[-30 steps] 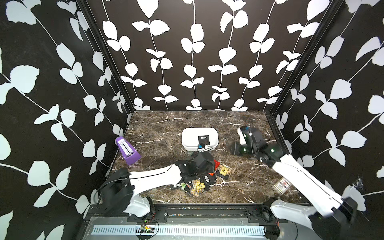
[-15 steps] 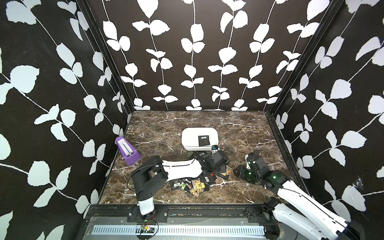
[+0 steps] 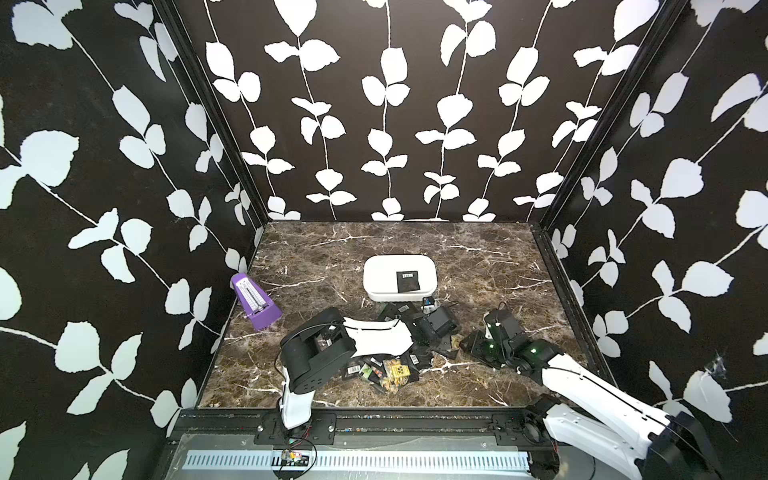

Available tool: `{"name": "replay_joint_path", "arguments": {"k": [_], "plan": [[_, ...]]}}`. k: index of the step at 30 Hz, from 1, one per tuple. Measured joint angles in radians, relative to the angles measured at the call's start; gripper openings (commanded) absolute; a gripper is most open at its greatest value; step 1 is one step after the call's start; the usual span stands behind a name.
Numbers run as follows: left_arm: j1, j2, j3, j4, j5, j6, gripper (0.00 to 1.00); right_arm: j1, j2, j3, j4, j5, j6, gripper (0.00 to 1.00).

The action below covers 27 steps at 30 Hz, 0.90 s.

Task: Put the tea bags into the storage box
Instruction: Pick up the tea bag from the center of the board.

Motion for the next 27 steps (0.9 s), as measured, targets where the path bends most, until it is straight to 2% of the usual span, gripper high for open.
{"name": "replay_joint_path", "arguments": {"k": [27], "plan": [[0.000, 0.019, -0.013, -0.033, -0.034, -0.044, 0.00, 0.000, 0.238, -0.007, 0.177, -0.013, 0.010, 0.44]]}}
